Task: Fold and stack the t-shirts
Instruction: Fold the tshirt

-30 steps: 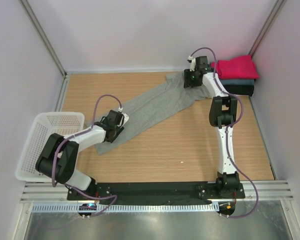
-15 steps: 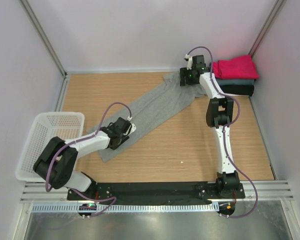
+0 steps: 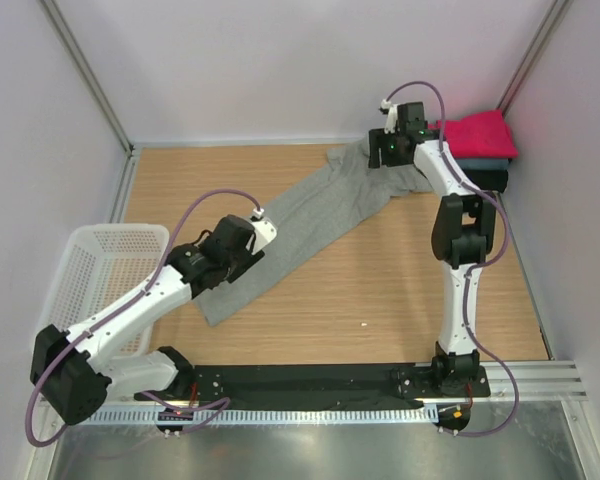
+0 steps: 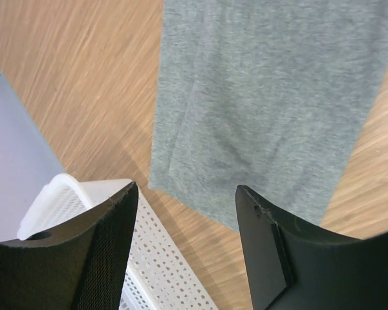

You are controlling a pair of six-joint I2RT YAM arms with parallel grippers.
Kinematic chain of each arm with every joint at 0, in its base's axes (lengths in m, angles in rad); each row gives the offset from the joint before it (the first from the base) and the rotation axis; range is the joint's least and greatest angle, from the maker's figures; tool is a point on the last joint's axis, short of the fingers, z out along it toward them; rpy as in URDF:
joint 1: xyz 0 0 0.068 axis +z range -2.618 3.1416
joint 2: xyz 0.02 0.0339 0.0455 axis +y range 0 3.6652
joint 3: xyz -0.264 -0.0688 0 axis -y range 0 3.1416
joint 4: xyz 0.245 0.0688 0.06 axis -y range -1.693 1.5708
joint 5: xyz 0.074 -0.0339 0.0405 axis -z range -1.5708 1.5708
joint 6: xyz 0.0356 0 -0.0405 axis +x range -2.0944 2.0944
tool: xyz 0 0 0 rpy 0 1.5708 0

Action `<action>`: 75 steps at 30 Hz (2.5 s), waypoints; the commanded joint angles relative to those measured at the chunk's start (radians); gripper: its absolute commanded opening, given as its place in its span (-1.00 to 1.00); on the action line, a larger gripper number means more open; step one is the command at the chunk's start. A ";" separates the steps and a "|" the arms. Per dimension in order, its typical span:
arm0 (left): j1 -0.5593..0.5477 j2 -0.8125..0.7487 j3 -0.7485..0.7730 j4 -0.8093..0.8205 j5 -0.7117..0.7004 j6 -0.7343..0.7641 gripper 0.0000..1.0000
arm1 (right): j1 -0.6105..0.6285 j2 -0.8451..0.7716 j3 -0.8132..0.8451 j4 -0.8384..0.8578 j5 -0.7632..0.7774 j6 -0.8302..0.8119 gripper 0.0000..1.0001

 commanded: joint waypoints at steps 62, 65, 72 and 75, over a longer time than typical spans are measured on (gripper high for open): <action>-0.086 0.392 0.004 -0.410 0.503 0.030 -1.00 | -0.032 0.247 0.274 -0.143 0.001 0.033 0.40; -0.173 0.404 0.036 -0.452 0.532 0.026 -1.00 | -0.020 0.263 0.296 -0.139 0.004 0.033 0.41; -0.358 0.499 0.107 -0.512 0.603 0.012 -1.00 | 0.009 0.296 0.356 -0.143 0.012 0.027 0.45; -0.402 0.550 0.148 -0.521 0.620 0.010 -0.99 | 0.025 0.305 0.374 -0.146 0.014 0.018 0.46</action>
